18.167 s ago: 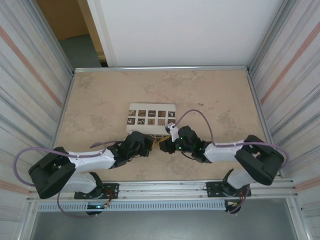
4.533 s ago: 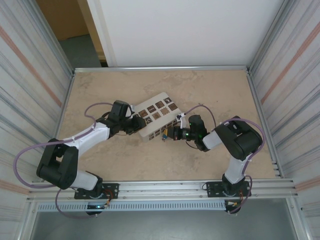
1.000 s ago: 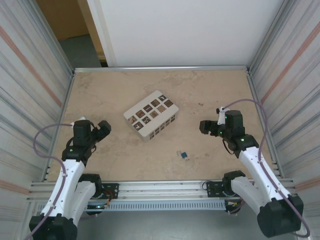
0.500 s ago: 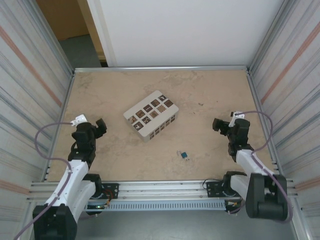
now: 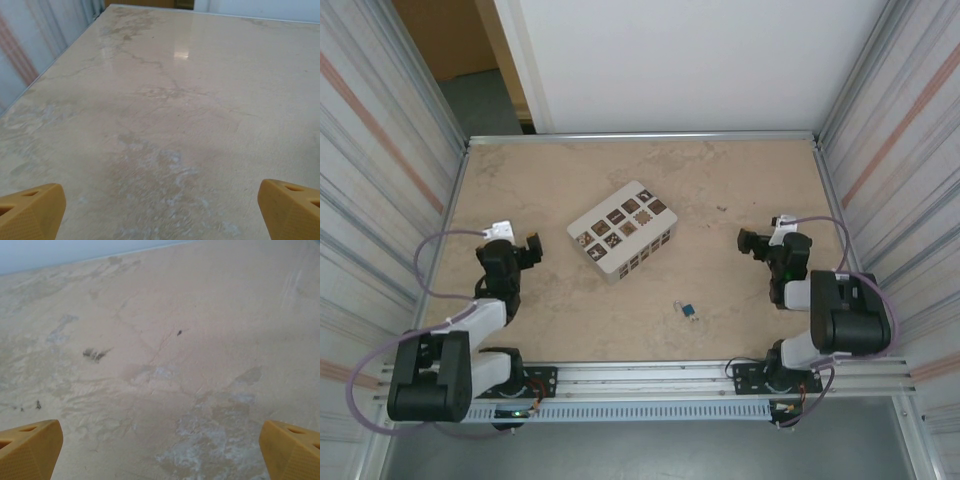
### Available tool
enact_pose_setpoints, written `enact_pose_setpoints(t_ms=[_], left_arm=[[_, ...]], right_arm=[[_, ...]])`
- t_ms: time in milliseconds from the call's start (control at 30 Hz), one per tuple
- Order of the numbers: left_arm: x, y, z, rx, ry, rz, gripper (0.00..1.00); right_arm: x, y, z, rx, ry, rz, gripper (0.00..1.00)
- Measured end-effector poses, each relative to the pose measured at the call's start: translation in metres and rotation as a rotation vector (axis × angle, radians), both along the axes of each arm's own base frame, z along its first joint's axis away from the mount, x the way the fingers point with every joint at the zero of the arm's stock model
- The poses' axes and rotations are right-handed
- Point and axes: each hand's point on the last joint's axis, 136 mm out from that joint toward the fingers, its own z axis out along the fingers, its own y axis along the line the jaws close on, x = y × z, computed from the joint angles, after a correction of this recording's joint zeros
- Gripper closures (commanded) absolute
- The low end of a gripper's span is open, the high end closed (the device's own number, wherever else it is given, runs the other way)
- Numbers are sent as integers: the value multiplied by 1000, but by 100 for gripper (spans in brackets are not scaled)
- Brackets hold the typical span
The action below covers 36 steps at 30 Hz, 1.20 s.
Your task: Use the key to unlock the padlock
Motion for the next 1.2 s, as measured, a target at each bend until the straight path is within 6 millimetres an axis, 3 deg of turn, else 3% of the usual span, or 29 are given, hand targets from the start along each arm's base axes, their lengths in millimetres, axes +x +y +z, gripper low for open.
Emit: enact_pose_setpoints(t_ms=[100, 233, 333, 467, 700, 1200], left_arm=[[9, -6, 1, 4, -27, -45, 1], [20, -11, -3, 7, -52, -90, 1], [26, -15, -15, 7, -44, -119, 1], [29, -19, -33, 3, -5, -144, 1], [57, -23, -7, 16, -45, -166, 1], [54, -28, -18, 36, 9, -189, 1]], right_arm=[[0, 2, -9, 5, 29, 12, 1], [21, 1, 7, -2, 8, 12, 1], [30, -1, 19, -8, -20, 6, 1], [28, -3, 13, -17, 4, -3, 1], [27, -2, 10, -26, 15, -1, 1], [27, -3, 9, -33, 24, -11, 1]])
